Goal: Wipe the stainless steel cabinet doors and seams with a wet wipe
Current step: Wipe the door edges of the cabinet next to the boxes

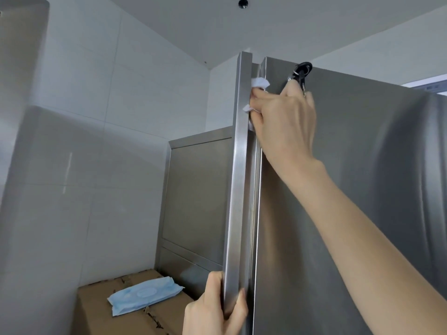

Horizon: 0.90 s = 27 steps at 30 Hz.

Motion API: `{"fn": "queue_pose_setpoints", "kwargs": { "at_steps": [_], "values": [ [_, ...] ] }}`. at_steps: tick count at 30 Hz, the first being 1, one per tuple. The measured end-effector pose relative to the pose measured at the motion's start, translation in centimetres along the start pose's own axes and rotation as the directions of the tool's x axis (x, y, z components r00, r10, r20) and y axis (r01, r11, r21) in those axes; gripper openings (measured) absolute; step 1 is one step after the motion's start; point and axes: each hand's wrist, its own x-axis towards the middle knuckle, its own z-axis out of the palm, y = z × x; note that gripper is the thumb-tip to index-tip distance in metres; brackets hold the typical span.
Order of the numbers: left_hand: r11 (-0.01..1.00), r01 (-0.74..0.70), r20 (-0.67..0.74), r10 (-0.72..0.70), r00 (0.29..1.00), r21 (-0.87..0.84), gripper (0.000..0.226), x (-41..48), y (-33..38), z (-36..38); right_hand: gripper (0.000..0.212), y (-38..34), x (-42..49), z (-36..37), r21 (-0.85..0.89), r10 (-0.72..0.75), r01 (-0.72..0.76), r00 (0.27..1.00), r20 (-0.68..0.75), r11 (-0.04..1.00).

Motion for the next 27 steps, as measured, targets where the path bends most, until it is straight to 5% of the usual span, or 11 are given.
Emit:
{"fn": "queue_pose_setpoints", "kwargs": {
  "at_steps": [8, 14, 17, 27],
  "values": [
    [1.000, 0.024, -0.002, -0.024, 1.000, -0.019, 0.031, -0.3, 0.2, 0.3, 0.021, 0.4, 0.1, 0.1, 0.102, 0.050, -0.048, 0.999, -0.016, 0.994],
    [0.974, 0.208, 0.024, -0.207, 0.978, -0.090, 0.025, 2.2, -0.3, 0.8, 0.025, 0.4, 3.3, 0.3, 0.138, 0.096, -0.099, 0.995, 0.023, 0.985],
    [0.992, 0.124, -0.052, -0.124, 0.991, 0.012, 0.016, 0.6, -0.2, 0.9, 0.019, 0.5, 0.8, 0.3, 0.194, 0.044, -0.037, 0.999, -0.031, 0.980],
    [1.000, -0.005, 0.032, 0.006, 0.999, -0.021, 0.022, -0.1, -1.9, 0.6, 0.020, 0.1, -17.3, 0.3, 0.390, -0.223, 0.251, 0.968, -0.118, 0.886]
  ]
}}
